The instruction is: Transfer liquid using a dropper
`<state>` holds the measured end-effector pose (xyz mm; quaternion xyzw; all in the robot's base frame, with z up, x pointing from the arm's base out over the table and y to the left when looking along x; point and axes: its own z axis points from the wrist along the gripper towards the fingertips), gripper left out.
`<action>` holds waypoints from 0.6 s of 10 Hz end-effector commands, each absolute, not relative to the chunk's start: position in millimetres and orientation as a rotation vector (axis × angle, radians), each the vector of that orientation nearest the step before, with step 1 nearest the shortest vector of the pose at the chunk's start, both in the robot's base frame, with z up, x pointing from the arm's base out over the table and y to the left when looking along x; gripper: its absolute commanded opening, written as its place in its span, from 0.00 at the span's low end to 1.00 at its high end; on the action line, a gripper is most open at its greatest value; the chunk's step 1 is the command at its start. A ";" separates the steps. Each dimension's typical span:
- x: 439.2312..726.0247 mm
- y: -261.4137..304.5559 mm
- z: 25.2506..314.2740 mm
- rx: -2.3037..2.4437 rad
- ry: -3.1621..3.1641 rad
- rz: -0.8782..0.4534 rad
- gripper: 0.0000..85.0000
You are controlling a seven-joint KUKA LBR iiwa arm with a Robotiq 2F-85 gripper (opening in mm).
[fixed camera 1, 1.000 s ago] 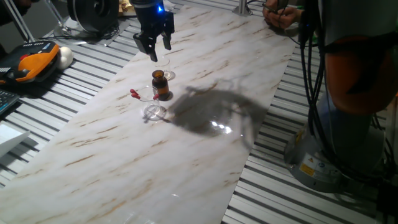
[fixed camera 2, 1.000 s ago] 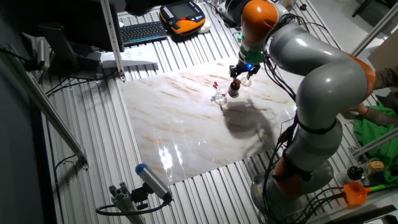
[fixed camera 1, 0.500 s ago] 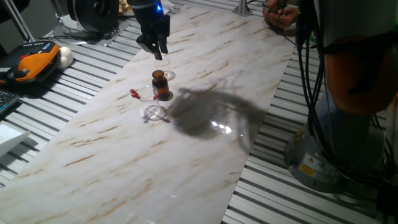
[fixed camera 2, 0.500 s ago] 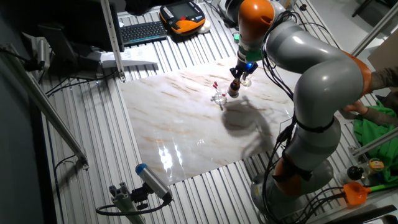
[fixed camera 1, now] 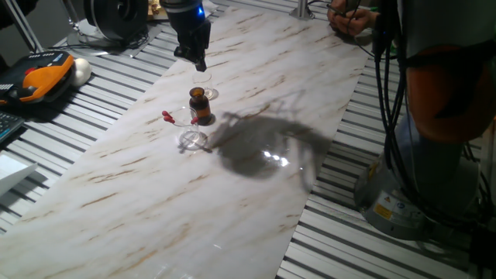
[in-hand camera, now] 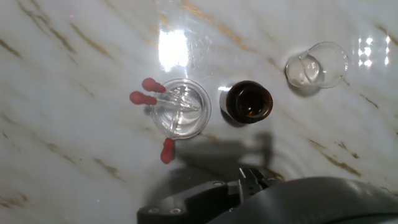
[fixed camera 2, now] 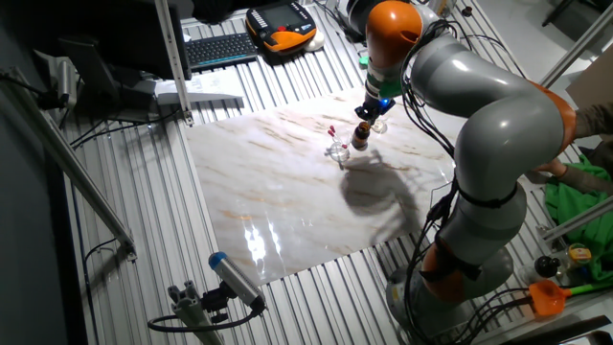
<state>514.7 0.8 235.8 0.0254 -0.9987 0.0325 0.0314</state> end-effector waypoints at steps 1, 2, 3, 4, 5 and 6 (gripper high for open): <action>514.8 0.6 235.8 0.066 -3.080 0.093 0.00; 514.4 2.2 234.9 0.029 -3.083 0.092 0.00; 514.3 5.7 233.1 -0.005 -3.064 0.090 0.00; 513.7 12.2 228.8 -0.055 -3.048 0.087 0.00; 511.9 21.3 222.3 -0.096 -3.043 0.117 0.40; 508.0 30.9 214.7 -0.152 -3.049 0.126 0.60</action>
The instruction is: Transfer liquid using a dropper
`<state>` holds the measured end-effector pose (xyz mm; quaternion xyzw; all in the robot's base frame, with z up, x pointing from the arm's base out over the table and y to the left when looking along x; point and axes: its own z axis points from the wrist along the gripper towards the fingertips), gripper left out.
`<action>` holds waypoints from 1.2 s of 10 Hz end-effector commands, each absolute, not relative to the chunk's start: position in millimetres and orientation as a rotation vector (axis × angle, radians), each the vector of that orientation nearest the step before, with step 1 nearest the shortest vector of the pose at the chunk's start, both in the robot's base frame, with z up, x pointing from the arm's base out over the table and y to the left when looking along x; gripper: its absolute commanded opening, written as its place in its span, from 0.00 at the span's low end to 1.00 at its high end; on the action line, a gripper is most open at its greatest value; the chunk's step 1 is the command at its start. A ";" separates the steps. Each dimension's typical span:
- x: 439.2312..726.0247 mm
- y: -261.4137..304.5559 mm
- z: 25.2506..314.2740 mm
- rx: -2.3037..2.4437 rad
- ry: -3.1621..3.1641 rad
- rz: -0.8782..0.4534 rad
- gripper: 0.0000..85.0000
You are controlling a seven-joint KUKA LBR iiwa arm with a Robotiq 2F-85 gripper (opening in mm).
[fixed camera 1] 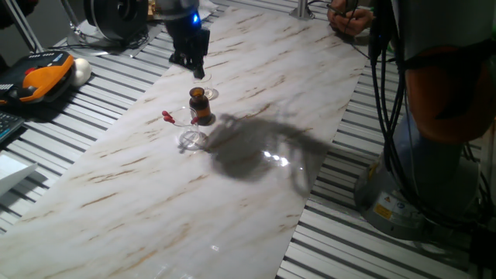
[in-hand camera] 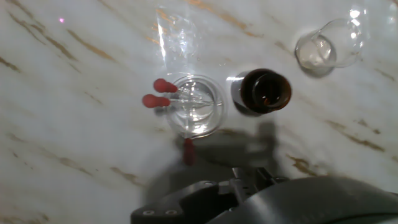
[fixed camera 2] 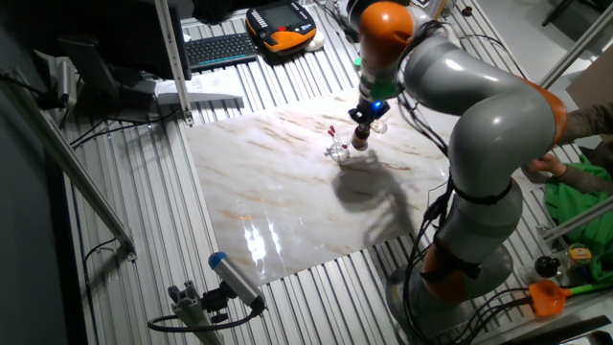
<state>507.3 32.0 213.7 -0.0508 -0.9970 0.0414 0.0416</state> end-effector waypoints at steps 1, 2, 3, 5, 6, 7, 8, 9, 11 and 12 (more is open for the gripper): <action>504.5 37.2 209.1 -0.188 -3.060 0.146 0.60; 501.7 42.1 203.4 -0.232 -3.065 0.131 0.80; 501.0 48.0 196.3 -0.260 -3.080 0.109 0.80; 502.3 58.1 179.3 -0.276 -3.118 0.120 0.80; 503.6 60.7 173.4 -0.281 -3.120 0.105 0.80; 505.9 62.7 168.1 -0.281 -3.128 0.109 0.80; 507.0 64.1 160.6 -0.282 -3.145 0.102 0.80; 507.6 66.5 153.5 -0.289 -3.156 0.091 0.80; 510.2 69.3 142.8 -0.285 -3.166 0.100 0.80; 510.9 69.9 135.7 -0.283 -3.181 0.098 0.80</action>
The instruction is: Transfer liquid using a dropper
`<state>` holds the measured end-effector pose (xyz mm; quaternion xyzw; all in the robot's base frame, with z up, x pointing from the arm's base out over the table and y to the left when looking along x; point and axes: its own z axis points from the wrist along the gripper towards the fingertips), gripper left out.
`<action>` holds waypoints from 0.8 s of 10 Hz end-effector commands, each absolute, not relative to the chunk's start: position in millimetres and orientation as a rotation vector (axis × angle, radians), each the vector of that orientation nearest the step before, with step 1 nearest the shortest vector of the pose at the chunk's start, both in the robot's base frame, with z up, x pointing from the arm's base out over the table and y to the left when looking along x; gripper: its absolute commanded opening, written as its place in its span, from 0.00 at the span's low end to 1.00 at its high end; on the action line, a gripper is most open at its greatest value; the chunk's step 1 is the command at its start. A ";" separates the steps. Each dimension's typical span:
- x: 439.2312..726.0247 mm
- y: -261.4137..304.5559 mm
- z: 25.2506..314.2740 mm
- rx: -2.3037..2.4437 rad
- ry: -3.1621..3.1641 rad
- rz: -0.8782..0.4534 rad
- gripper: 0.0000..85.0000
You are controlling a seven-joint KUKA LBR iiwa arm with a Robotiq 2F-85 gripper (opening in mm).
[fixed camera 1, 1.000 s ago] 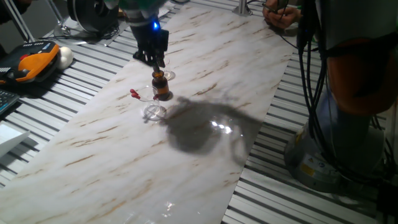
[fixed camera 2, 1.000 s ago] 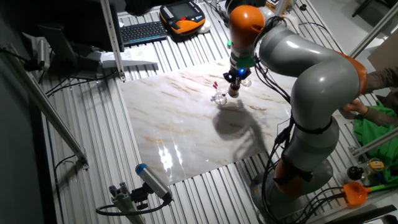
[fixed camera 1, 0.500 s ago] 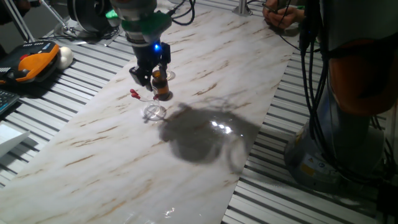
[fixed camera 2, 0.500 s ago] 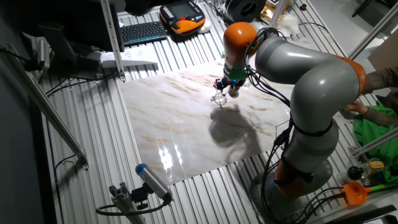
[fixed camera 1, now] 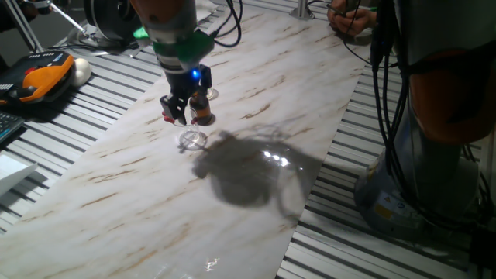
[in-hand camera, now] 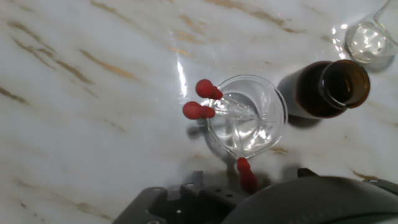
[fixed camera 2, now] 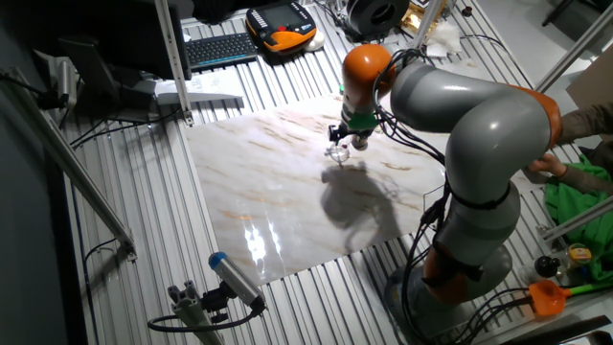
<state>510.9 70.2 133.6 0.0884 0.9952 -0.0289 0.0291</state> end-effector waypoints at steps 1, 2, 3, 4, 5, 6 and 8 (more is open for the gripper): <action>510.3 70.7 128.6 0.272 3.063 -0.083 0.80; 509.4 71.2 124.8 0.269 3.058 -0.085 0.80; 509.3 70.9 123.1 0.257 3.058 -0.083 0.80; 510.1 70.1 121.7 0.239 3.062 -0.093 0.80; 510.9 68.6 120.0 0.220 3.066 -0.089 0.60; 511.4 66.9 118.0 0.205 3.072 -0.074 0.60; 508.6 66.7 114.1 0.195 3.070 -0.064 0.60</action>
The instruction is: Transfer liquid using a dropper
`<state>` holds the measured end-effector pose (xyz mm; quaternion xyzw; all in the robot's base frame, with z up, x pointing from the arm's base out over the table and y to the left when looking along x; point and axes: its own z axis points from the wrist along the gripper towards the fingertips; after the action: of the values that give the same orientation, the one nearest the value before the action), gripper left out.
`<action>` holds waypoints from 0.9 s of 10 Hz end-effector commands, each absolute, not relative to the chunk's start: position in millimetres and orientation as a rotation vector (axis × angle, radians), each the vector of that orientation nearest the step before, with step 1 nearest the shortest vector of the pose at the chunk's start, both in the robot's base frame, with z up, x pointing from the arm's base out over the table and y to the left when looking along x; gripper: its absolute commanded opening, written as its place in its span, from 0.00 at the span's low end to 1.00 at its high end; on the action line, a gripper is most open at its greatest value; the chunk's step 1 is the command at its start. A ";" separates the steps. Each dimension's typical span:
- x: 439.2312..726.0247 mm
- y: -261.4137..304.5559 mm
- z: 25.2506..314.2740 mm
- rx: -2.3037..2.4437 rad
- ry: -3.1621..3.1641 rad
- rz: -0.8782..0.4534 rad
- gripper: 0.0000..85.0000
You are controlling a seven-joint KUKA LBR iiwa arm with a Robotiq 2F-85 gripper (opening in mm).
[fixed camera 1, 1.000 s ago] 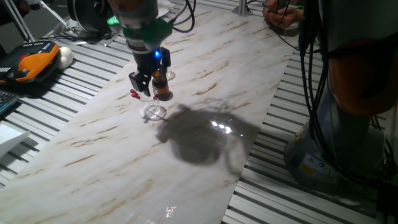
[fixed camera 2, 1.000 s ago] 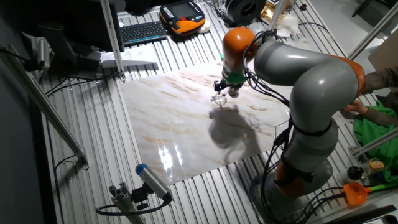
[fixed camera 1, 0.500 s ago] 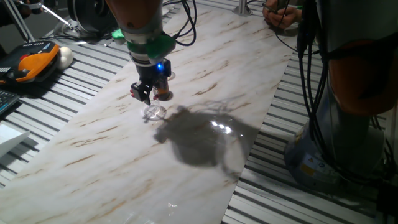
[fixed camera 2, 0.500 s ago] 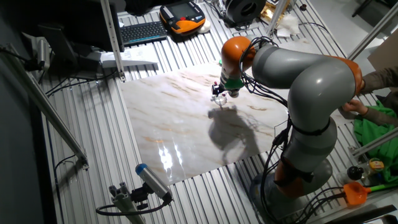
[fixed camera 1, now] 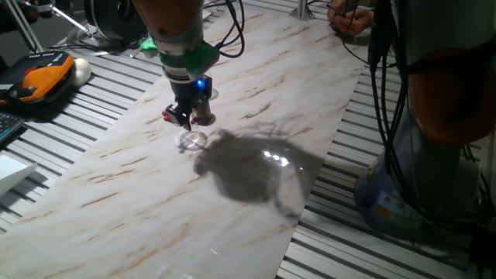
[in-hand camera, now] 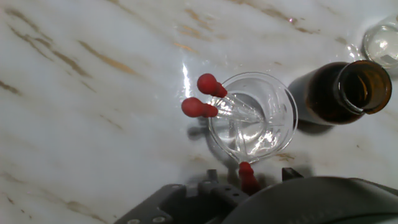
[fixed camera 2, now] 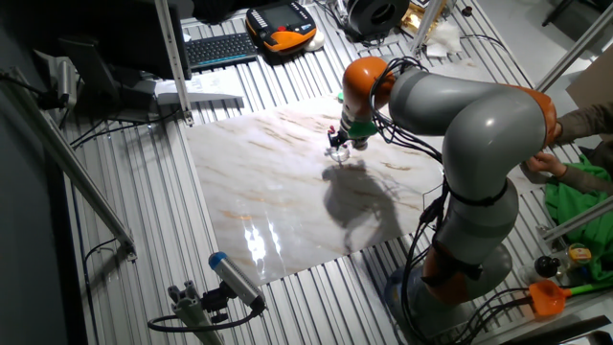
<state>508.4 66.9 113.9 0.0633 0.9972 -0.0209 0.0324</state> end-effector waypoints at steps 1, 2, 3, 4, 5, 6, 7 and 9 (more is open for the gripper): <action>506.9 67.3 112.2 0.192 3.067 -0.066 0.60; 506.2 67.7 111.7 0.190 3.066 -0.064 0.40; 506.5 67.6 111.9 0.185 3.066 -0.071 0.40; 506.7 67.6 112.5 0.183 3.066 -0.071 0.40; 506.6 67.9 113.6 0.183 3.066 -0.069 0.40; 506.4 68.5 114.2 0.183 3.066 -0.071 0.40; 506.5 68.9 114.7 0.185 3.066 -0.071 0.40; 506.9 68.7 114.8 0.183 3.066 -0.069 0.40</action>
<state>506.9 68.8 114.8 0.0593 0.9974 -0.0224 0.0347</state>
